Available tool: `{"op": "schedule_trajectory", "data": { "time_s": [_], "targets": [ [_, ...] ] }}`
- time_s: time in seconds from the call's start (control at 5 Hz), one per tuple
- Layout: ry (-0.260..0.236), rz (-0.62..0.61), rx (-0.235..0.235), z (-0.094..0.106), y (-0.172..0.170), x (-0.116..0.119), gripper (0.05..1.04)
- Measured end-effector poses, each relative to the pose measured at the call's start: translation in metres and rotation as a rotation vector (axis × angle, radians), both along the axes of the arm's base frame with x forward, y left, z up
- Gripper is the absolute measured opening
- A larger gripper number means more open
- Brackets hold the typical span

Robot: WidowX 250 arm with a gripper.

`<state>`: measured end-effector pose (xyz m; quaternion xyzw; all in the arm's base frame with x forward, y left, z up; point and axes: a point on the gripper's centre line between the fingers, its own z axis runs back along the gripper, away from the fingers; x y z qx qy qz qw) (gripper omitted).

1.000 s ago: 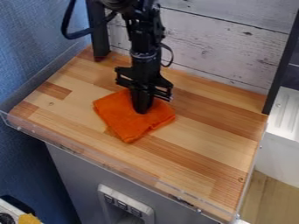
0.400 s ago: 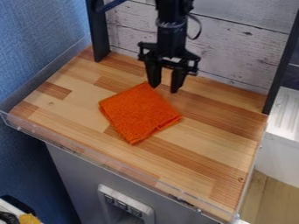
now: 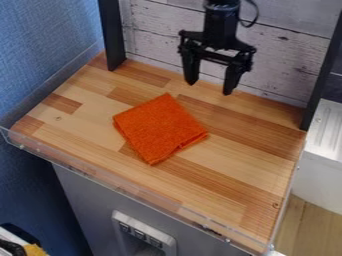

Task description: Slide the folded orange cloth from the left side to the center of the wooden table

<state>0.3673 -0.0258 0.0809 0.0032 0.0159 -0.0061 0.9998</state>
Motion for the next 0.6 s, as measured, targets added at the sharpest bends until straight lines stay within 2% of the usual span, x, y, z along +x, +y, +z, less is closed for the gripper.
{"op": "schedule_trajectory", "data": {
  "time_s": [0.2, 0.6],
  "targets": [
    [0.004, 0.004, 0.003, 0.009, -0.008, 0.001, 0.998],
    [-0.040, 0.011, -0.004, 0.033, -0.013, 0.004, 0.999]
  ]
}}
